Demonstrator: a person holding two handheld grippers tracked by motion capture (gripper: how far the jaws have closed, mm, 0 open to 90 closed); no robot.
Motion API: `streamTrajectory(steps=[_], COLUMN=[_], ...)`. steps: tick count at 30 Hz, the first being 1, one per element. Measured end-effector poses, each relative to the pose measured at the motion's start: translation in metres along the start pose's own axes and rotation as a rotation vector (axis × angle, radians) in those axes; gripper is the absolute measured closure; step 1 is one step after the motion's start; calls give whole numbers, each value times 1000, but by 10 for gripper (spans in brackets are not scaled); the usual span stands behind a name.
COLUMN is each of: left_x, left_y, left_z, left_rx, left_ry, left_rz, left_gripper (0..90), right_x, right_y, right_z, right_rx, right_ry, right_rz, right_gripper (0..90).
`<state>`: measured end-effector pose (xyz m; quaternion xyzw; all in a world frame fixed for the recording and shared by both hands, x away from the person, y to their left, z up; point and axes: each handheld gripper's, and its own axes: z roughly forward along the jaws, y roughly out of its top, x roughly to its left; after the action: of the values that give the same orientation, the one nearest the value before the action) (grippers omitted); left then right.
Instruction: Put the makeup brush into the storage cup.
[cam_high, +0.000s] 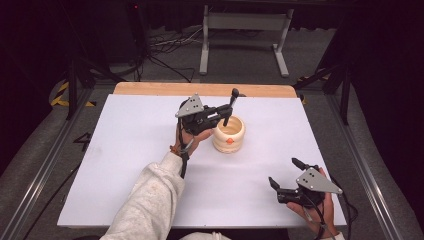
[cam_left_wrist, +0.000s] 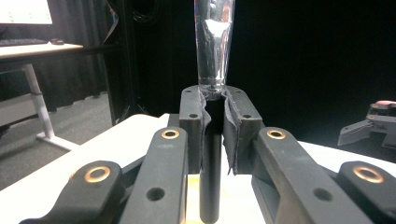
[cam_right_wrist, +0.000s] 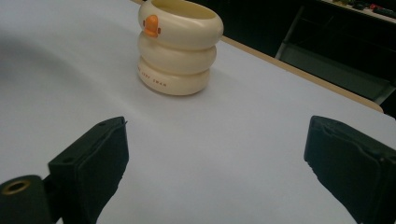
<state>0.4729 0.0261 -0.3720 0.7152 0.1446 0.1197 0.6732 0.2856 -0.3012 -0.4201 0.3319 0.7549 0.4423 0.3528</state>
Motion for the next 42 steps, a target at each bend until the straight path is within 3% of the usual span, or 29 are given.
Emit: streamTrajectory(steps=[12,25,42], left_x=[10,5,3], left_y=[-22,-39,-50], left_z=[15,23,15], left_rx=[43,76,104], left_ry=[16,-4,-10], left_rz=[-21,-47,-60], left_gripper=[794,794,794], right_x=[0,1,2], right_y=[0,0,0], right_z=[1,1,2], right_rx=[-1,6,10], right_ry=[10,16,8], right_rz=[8,2,-6], right_gripper=[74,79,79])
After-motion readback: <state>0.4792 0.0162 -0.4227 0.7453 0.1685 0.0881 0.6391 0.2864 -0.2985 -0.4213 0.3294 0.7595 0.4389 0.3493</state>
